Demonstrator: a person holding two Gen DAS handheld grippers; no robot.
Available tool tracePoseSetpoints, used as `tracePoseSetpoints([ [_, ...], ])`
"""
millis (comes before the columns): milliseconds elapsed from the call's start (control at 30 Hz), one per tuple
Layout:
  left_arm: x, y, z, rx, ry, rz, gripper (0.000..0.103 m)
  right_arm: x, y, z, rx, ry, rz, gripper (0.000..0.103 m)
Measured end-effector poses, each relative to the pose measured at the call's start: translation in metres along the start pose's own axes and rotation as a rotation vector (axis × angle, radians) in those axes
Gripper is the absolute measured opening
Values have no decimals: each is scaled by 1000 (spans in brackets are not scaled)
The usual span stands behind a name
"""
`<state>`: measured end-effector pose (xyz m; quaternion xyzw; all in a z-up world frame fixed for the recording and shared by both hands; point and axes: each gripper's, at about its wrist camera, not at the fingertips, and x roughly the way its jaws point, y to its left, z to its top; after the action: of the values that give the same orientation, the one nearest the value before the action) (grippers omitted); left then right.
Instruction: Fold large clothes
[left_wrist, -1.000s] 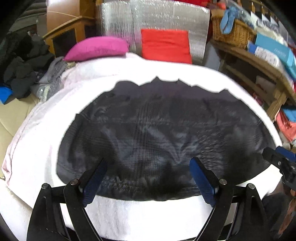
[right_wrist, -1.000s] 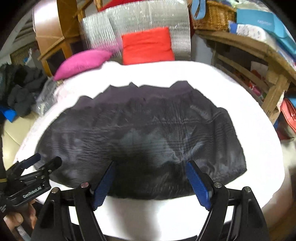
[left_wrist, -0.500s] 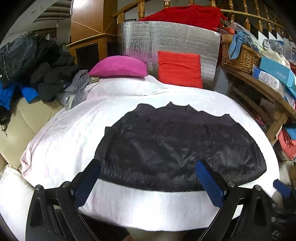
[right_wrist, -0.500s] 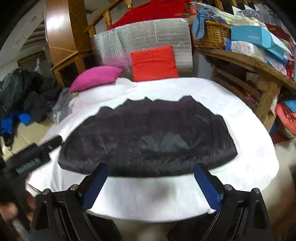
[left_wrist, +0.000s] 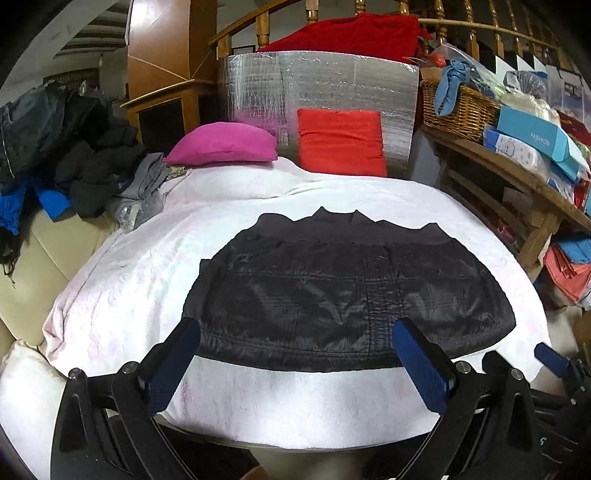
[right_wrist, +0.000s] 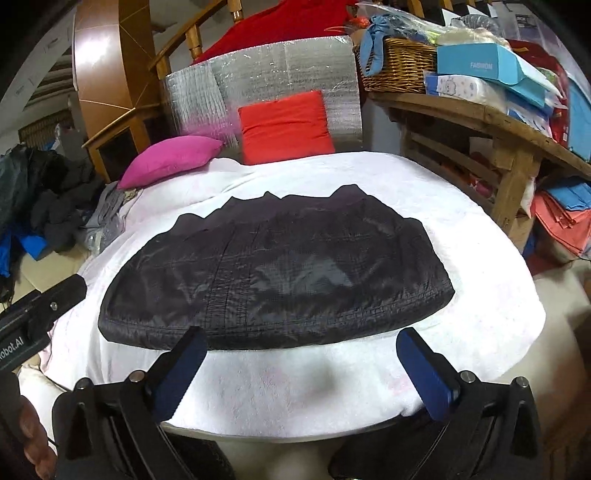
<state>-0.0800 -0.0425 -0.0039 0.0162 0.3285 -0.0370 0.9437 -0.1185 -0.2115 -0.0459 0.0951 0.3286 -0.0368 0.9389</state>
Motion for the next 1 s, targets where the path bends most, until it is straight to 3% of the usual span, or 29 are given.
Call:
tracePoseSetpoints([
  [1000, 13, -6, 0, 22, 18, 9, 103, 3, 5, 17, -43, -33, -18, 103],
])
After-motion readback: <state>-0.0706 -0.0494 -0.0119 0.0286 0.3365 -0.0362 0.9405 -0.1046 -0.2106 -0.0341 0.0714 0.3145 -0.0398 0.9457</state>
